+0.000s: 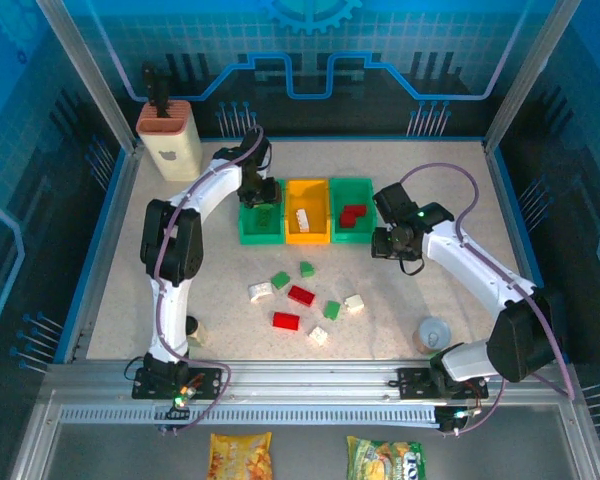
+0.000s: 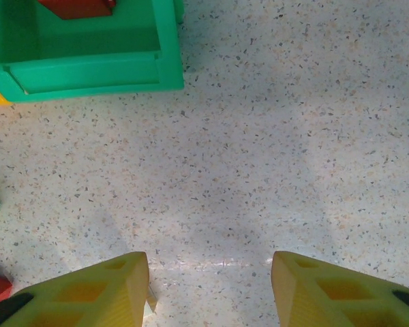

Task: Sort the legos into containers by color
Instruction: Place the lego in the container.

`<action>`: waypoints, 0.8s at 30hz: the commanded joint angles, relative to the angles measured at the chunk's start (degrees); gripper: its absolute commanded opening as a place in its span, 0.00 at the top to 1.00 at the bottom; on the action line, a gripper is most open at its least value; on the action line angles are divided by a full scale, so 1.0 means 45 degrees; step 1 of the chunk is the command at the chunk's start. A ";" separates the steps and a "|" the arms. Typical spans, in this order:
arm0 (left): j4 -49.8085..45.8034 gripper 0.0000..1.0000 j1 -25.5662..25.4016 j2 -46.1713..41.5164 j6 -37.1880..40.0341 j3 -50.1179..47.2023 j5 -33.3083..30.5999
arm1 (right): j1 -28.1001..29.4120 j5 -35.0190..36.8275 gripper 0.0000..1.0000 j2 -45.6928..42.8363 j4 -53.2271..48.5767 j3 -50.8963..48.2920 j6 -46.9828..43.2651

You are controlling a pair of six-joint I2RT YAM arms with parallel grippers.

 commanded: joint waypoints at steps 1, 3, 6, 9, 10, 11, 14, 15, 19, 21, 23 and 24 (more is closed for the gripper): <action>0.0525 0.53 0.0372 0.0171 -0.0372 0.0225 0.0952 | 0.0159 0.0294 0.48 -0.0409 -0.0443 -0.0106 0.0228; 0.0806 0.52 0.0472 0.0170 -0.0534 0.0122 0.1374 | 0.0159 0.0291 0.48 -0.0411 -0.0483 -0.0077 0.0237; 0.1107 0.50 0.0512 0.0154 -0.0610 0.0075 0.1879 | 0.0178 0.0297 0.48 -0.0430 -0.0510 -0.0077 0.0240; 0.1345 0.48 0.0512 0.0038 -0.0705 -0.0039 0.2157 | 0.0227 0.0290 0.48 -0.0419 -0.0522 -0.0039 0.0257; 0.1361 0.47 0.0513 -0.0002 -0.0724 -0.0049 0.2147 | 0.0231 0.0290 0.48 -0.0417 -0.0537 -0.0004 0.0245; 0.1368 0.47 0.0512 -0.0056 -0.0717 -0.0059 0.2177 | 0.0256 0.0307 0.48 -0.0411 -0.0542 0.0016 0.0258; 0.1378 0.45 0.0514 -0.0178 -0.0733 -0.0106 0.2181 | 0.0330 0.0338 0.48 -0.0416 -0.0598 0.0062 0.0275; 0.1397 0.45 0.0512 -0.0216 -0.0750 -0.0125 0.2195 | 0.0335 0.0334 0.48 -0.0406 -0.0610 0.0089 0.0276; 0.1366 0.42 0.0512 -0.0401 -0.0699 -0.0166 0.2122 | 0.0412 0.0368 0.48 -0.0383 -0.0636 0.0172 0.0297; 0.1308 0.40 0.0513 -0.0466 -0.0661 -0.0156 0.1985 | 0.0449 0.0377 0.48 -0.0374 -0.0643 0.0213 0.0315; 0.1221 0.39 0.0512 -0.0489 -0.0646 -0.0128 0.1905 | 0.0479 0.0386 0.48 -0.0340 -0.0659 0.0256 0.0315; 0.1190 0.39 0.0512 -0.0519 -0.0625 -0.0103 0.1905 | 0.0509 0.0405 0.48 -0.0333 -0.0673 0.0274 0.0315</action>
